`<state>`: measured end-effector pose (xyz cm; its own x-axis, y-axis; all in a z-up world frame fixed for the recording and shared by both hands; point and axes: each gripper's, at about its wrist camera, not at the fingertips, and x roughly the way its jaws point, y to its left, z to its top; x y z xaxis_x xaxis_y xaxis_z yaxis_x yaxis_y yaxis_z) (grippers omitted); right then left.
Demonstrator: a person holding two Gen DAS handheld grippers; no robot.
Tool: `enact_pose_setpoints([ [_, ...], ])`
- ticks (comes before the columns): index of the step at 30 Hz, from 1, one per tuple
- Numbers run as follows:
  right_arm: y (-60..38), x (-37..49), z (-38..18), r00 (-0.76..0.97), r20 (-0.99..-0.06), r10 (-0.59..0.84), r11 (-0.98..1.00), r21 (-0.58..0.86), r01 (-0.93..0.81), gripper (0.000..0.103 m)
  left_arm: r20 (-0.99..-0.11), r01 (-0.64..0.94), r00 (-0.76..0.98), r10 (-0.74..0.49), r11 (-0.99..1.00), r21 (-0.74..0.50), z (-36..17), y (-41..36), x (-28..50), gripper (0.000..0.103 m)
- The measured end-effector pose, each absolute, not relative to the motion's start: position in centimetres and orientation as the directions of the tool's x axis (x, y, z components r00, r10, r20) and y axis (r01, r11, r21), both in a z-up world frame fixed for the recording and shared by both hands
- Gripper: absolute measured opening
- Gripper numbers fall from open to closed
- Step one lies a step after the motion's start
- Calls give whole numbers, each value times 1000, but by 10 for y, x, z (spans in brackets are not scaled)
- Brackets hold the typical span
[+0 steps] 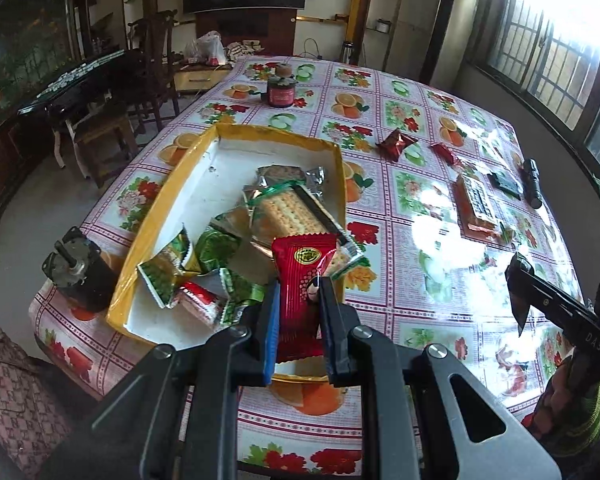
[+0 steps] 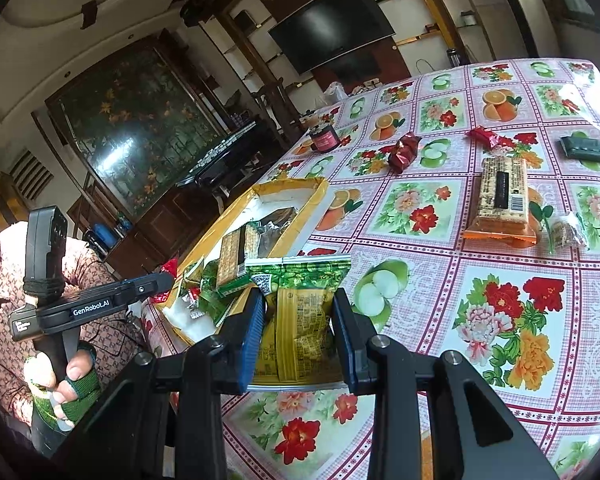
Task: Organize snacks
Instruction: 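Carry the red candy packet and yellow-green bag over the white tray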
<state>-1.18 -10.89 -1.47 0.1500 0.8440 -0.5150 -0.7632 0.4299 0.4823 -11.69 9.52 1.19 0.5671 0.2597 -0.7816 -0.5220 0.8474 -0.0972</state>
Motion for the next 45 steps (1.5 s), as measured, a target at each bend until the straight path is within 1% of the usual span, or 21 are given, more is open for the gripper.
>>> enact_pose_setpoints([
  [10,-55,-37,-15,42,-539,842,337,463,-820,33,-793,-593,529,302,800,-92,-1,129,-136,20],
  [18,2,-63,-19,-59,-568,821,245,444,-862,33,-802,-613,514,304,784,-95,-11,145,-139,20],
  [23,28,-70,-26,-91,-589,803,221,436,-872,33,-805,-624,504,313,777,-89,-16,155,-140,20],
  [33,54,-68,-42,-106,-642,759,228,415,-881,33,-812,-638,490,317,766,-86,-25,171,-135,20],
  [45,71,-59,-43,-48,-677,734,253,339,-906,33,-827,-625,471,306,778,-68,-39,177,-121,20],
])
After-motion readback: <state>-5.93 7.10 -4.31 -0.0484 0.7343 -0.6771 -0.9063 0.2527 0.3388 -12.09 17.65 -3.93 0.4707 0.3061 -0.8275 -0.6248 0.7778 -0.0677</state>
